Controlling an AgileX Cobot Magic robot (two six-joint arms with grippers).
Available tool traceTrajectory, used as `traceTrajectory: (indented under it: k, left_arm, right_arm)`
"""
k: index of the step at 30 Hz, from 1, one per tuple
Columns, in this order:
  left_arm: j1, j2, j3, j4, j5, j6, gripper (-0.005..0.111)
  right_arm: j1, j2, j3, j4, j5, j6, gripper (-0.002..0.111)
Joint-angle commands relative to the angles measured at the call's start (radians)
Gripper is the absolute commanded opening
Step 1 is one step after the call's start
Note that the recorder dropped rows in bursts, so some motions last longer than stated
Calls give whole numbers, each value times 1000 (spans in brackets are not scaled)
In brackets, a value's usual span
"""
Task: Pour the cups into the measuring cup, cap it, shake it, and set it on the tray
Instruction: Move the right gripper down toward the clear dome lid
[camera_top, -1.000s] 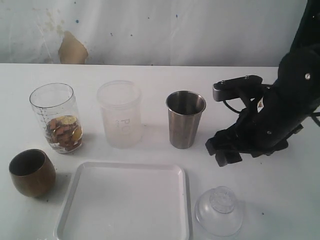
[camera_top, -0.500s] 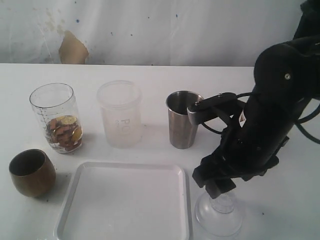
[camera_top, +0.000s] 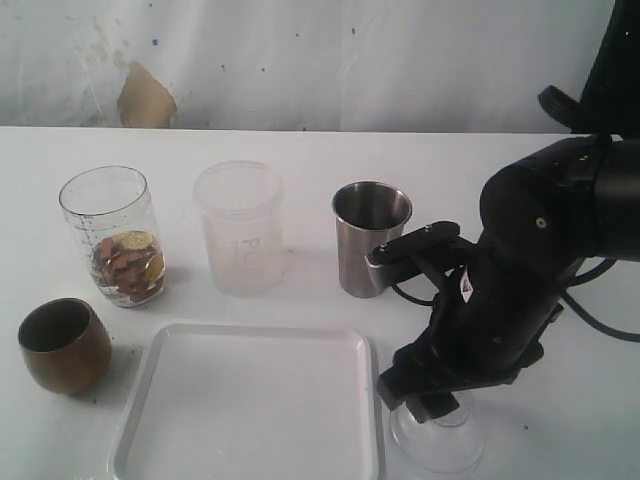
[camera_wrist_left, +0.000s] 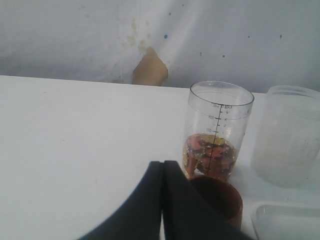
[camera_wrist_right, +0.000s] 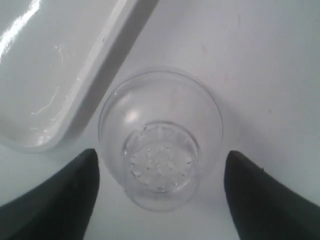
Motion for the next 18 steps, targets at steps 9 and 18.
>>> traceTrajectory:
  k: [9, 18]
  left_arm:
    - [-6, -4, 5, 2, 2, 1, 0]
    - [-6, -4, 5, 2, 2, 1, 0]
  right_arm:
    - [5, 0, 5, -6, 14, 5, 52]
    - [5, 0, 5, -6, 4, 5, 52]
